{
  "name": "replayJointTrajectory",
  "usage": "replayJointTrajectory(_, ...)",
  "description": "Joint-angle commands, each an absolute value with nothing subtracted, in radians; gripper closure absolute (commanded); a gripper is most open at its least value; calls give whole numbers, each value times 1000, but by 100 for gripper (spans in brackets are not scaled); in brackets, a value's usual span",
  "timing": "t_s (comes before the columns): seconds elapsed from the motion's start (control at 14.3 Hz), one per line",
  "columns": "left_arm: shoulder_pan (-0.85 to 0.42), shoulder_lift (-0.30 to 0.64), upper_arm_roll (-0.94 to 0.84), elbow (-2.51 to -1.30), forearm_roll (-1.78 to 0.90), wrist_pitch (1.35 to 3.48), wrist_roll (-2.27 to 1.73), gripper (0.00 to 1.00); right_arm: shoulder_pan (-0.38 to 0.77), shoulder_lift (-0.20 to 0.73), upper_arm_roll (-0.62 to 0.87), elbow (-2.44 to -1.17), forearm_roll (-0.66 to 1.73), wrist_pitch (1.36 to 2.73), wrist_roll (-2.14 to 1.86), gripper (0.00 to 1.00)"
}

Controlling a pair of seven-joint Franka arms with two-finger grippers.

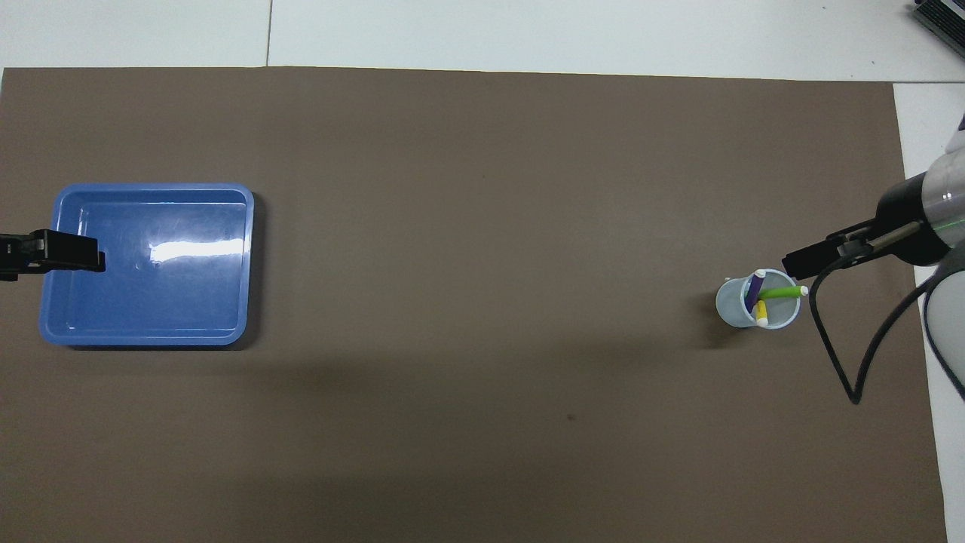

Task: Right arm passes pens to left for tray arrangement
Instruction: 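Reach the right gripper into the clear cup toward the purple pen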

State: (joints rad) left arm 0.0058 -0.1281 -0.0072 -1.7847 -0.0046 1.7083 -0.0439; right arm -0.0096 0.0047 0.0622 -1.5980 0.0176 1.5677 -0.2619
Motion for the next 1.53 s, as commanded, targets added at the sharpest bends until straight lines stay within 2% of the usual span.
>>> replayJointTrajectory(0.0, -2, -130, -2, -1781, -17, 1694, -54, 0, -21, 14, 71, -1582, 14, 1549, -244, 0)
replayJointTrajectory(0.84, 5, -129, -2, -1776, -17, 1692, -54, 0, -20, 9, 72, -1588, 26, 1555, -244, 0)
replayJointTrajectory(1.12, 8, -130, -2, -1776, -17, 1689, -54, 0, -29, -24, 71, -1660, 17, 1562, -245, 0)
replayJointTrajectory(1.46, 8, -130, -2, -1778, -17, 1690, -54, 0, -29, -28, 48, -1667, 15, 1548, -361, 0)
